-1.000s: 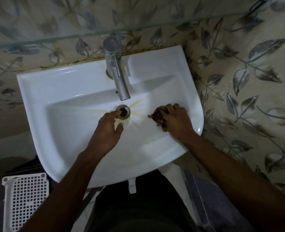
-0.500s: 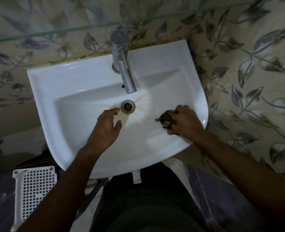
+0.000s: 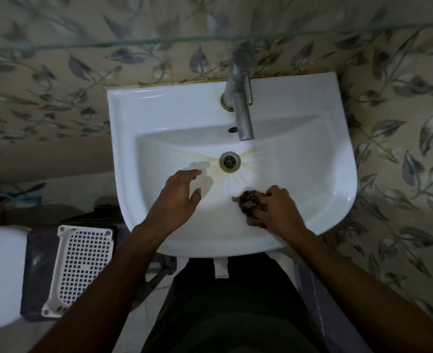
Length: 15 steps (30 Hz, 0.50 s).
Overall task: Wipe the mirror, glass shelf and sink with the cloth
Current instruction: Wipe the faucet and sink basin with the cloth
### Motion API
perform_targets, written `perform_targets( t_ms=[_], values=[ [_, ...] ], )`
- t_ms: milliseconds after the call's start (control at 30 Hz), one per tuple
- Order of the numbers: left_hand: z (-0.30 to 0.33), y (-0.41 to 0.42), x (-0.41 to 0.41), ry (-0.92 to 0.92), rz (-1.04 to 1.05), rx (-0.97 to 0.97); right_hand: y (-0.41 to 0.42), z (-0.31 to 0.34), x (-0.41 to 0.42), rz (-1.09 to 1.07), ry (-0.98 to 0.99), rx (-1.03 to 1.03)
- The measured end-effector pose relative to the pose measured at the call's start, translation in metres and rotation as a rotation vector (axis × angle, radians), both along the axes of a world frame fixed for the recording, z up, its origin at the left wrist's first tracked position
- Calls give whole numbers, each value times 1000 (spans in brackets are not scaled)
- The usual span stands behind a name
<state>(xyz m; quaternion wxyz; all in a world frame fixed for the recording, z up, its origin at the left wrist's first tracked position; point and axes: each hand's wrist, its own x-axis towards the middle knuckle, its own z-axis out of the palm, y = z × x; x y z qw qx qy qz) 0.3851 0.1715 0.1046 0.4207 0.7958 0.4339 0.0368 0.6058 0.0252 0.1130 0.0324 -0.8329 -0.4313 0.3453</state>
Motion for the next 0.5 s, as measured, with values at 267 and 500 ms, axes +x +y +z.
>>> perform_targets(
  t_ms=[267,500],
  values=[
    [4,9,-13,-13,44,44,-13,-21,6,86,-139,-23],
    [6,3,-25,50,-13,105,22,-42,-76,156,145,50]
  ],
)
